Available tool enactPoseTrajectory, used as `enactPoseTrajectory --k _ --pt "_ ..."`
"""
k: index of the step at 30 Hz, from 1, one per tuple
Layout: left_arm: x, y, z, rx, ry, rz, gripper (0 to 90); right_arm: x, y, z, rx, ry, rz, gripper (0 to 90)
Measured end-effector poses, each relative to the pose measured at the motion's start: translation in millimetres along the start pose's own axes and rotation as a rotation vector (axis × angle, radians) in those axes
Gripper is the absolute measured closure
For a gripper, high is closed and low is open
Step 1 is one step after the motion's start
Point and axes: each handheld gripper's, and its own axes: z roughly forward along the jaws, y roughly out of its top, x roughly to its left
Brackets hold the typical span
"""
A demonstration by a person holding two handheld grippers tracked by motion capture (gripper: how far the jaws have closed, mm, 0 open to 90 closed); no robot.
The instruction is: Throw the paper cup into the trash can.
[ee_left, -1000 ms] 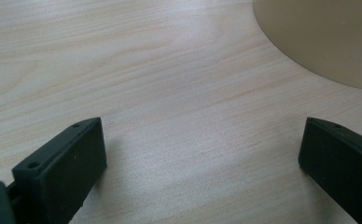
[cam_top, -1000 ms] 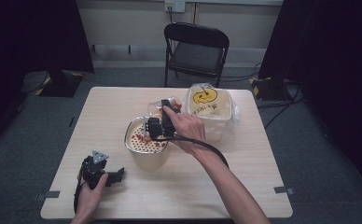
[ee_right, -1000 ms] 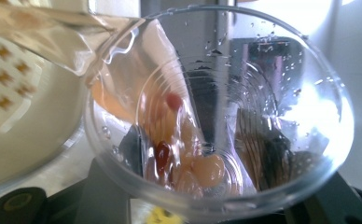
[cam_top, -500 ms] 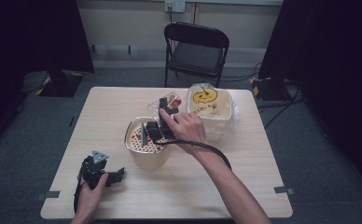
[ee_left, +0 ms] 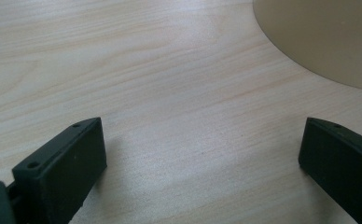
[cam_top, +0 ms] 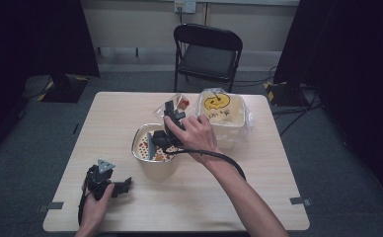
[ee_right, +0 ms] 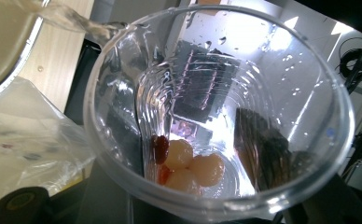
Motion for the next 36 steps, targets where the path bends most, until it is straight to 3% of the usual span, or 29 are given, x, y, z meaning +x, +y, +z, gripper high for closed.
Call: enactPoseTrajectory --k 10,12,16,20,25,26,36 --pt "0.0 0.0 0.0 0.0 0.0 0.0 0.2 6.0 0.9 -1.5 0.007 -0.046 -0.09 52.6" --pt "0.0 0.0 0.0 0.0 0.0 0.0 0.2 7.5 1.4 -1.7 0.012 -0.07 -0.138 52.7" --pt "0.0 0.0 0.0 0.0 0.0 0.0 0.2 8.2 2.7 -3.6 0.015 -0.1 -0.179 53.0" --pt "0.0 0.0 0.0 0.0 0.0 0.0 0.2 8.0 5.3 -7.1 0.022 -0.153 -0.273 53.4" --pt "0.0 0.0 0.0 0.0 0.0 0.0 0.2 7.3 8.6 -9.8 0.017 -0.171 -0.317 53.9" --pt "0.0 0.0 0.0 0.0 0.0 0.0 0.2 8.4 9.1 -9.3 0.023 -0.191 -0.359 54.2" --pt "0.0 0.0 0.0 0.0 0.0 0.0 0.2 10.7 11.5 -9.5 0.018 -0.185 -0.364 54.7"
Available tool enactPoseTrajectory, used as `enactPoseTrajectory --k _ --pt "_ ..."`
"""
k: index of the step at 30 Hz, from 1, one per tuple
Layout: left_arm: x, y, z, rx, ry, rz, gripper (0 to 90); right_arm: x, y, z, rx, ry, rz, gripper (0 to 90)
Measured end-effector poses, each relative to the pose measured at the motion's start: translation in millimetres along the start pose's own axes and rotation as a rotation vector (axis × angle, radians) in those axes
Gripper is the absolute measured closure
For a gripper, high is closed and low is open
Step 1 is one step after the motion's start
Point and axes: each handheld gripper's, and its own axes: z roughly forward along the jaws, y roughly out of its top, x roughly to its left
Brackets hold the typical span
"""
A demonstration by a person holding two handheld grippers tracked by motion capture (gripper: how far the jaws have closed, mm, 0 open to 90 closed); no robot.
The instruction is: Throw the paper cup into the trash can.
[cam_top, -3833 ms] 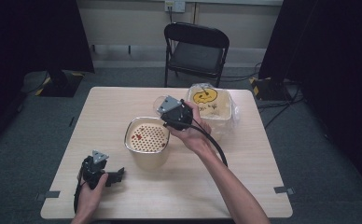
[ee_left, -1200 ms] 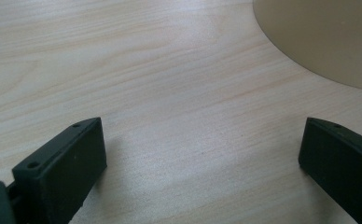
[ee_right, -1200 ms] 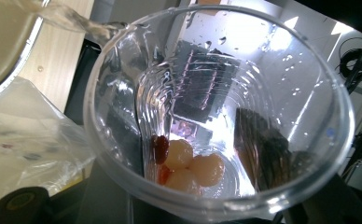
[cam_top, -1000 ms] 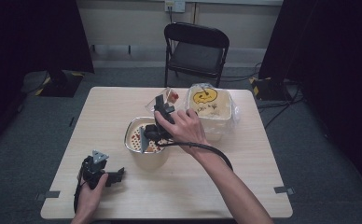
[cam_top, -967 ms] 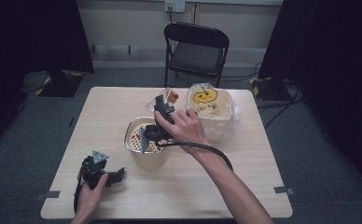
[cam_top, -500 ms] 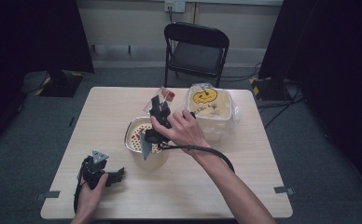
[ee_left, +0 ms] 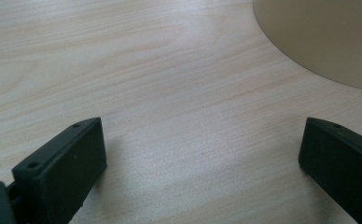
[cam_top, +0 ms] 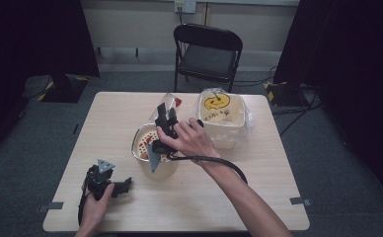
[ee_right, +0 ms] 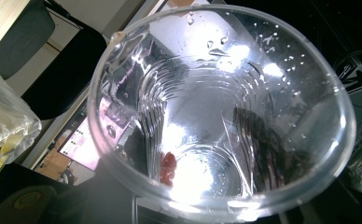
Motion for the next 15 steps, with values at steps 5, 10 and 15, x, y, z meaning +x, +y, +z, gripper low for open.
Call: enactPoseTrajectory --k 5,10,15 --pt "0.0 0.0 0.0 0.0 0.0 0.0 0.2 2.9 -0.4 0.2 0.002 -0.01 0.004 54.8" --pt "0.0 0.0 0.0 0.0 0.0 0.0 0.2 -3.1 -8.0 0.2 -0.021 0.1 0.204 54.8" --pt "0.0 0.0 0.0 0.0 0.0 0.0 0.2 -7.1 -24.6 6.4 -0.074 0.238 0.505 54.9"
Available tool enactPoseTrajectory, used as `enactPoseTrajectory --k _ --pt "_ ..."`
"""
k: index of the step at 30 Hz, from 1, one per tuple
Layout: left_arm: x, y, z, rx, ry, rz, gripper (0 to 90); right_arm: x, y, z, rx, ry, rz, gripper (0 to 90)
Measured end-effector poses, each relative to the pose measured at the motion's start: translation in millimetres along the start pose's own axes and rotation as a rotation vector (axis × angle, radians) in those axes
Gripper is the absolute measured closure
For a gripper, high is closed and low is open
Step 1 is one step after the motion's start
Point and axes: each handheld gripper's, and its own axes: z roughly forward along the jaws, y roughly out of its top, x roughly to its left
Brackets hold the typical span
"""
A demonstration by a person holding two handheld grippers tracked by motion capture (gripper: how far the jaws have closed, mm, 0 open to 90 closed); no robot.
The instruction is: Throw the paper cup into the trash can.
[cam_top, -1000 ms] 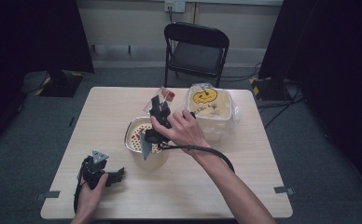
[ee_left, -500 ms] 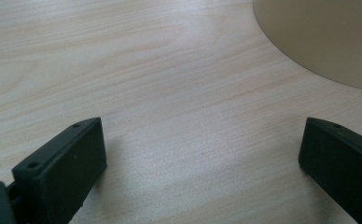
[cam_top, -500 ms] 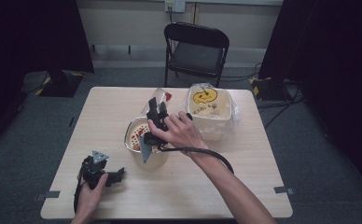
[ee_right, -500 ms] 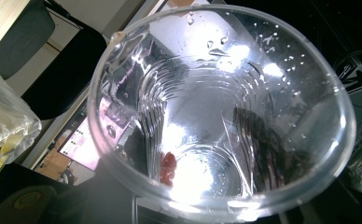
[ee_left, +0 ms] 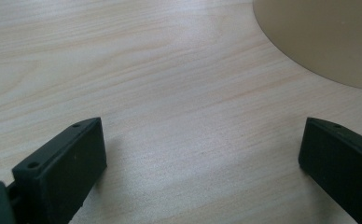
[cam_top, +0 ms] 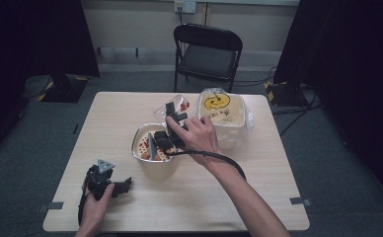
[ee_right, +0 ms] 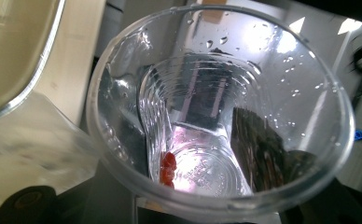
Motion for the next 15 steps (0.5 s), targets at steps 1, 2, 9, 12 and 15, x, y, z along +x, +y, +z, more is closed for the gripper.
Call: enactPoseTrajectory --k 1,2,9,12,15 --pt "0.0 0.0 -0.1 0.001 0.0 0.0 0.2 -2.0 -2.6 -0.4 -0.005 0.011 0.057 55.0" --pt "0.0 0.0 0.0 0.0 0.0 0.001 0.2 -5.5 -5.7 -1.0 -0.019 0.036 0.128 55.0" --pt "0.0 0.0 -0.1 0.001 0.0 0.0 0.2 -33.9 -41.3 2.4 -0.186 0.243 0.737 55.0" --pt "0.0 0.0 0.0 0.0 0.0 0.001 0.2 -42.4 -60.0 7.0 -0.243 0.34 0.952 54.9" --pt "0.0 0.0 0.0 0.001 0.0 0.0 0.2 -48.4 -85.5 14.1 -0.293 0.468 1.181 54.5"
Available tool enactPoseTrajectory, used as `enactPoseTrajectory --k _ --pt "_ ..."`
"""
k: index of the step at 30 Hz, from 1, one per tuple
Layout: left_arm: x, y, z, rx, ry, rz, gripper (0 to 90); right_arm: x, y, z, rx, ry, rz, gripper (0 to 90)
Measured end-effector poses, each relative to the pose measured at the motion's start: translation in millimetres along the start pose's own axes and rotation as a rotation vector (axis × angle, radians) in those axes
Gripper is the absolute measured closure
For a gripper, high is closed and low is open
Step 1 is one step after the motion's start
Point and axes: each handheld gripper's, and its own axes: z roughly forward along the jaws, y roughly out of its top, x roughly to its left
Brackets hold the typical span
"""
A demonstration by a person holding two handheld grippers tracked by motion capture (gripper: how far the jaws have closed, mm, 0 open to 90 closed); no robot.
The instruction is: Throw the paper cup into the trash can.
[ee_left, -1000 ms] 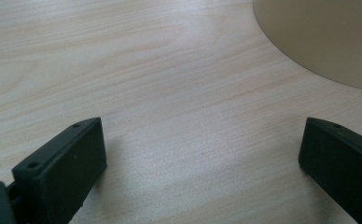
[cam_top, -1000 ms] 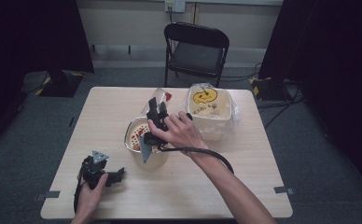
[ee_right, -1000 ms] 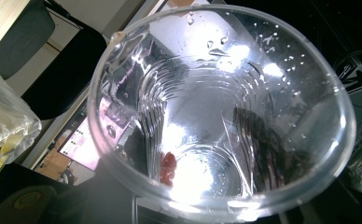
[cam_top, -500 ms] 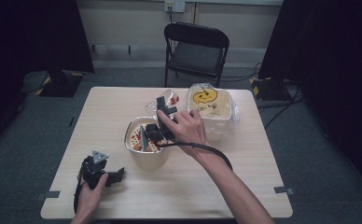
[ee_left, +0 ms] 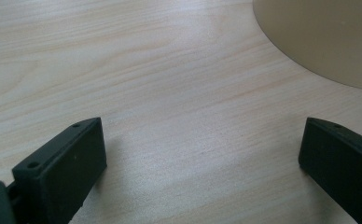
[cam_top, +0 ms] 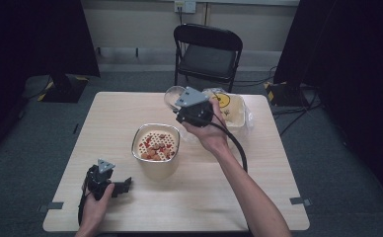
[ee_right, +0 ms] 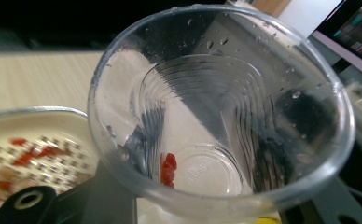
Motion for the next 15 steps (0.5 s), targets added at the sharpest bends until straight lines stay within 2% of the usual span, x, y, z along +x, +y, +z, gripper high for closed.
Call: enactPoseTrajectory --k 1,2,3,4,9,10,11,13,15 --pt "0.0 0.0 0.0 0.0 0.0 0.0 0.2 0.0 0.0 0.0 0.0 0.0 0.0 54.5" --pt "0.0 0.0 0.0 0.0 0.001 0.0 0.2 -3.7 -0.9 -0.8 -0.004 0.013 0.029 54.2" --pt "-0.1 0.0 0.0 0.0 0.0 0.0 0.2 -15.7 -4.4 -3.0 -0.026 0.055 0.124 54.0" --pt "0.0 0.0 0.0 0.0 0.0 0.0 0.2 -15.7 -4.4 -3.0 -0.026 0.055 0.124 54.0" --pt "0.0 0.0 -0.1 0.0 0.0 0.0 0.2 -44.6 -12.8 -6.6 -0.045 0.068 0.287 54.1" --pt "0.0 0.0 0.0 0.0 0.001 0.0 0.2 -55.2 -16.5 -8.2 -0.042 0.06 0.323 54.1" --pt "0.0 0.0 0.0 0.0 0.001 0.0 0.2 -55.2 -16.5 -8.2 -0.042 0.06 0.323 54.1" --pt "0.0 0.0 0.0 0.0 0.0 0.0 0.2 -68.6 -22.6 -10.7 -0.032 0.034 0.364 53.9" --pt "0.0 0.0 0.0 0.0 0.0 0.0 0.2 -72.3 -24.9 -11.3 -0.028 0.027 0.378 53.8"
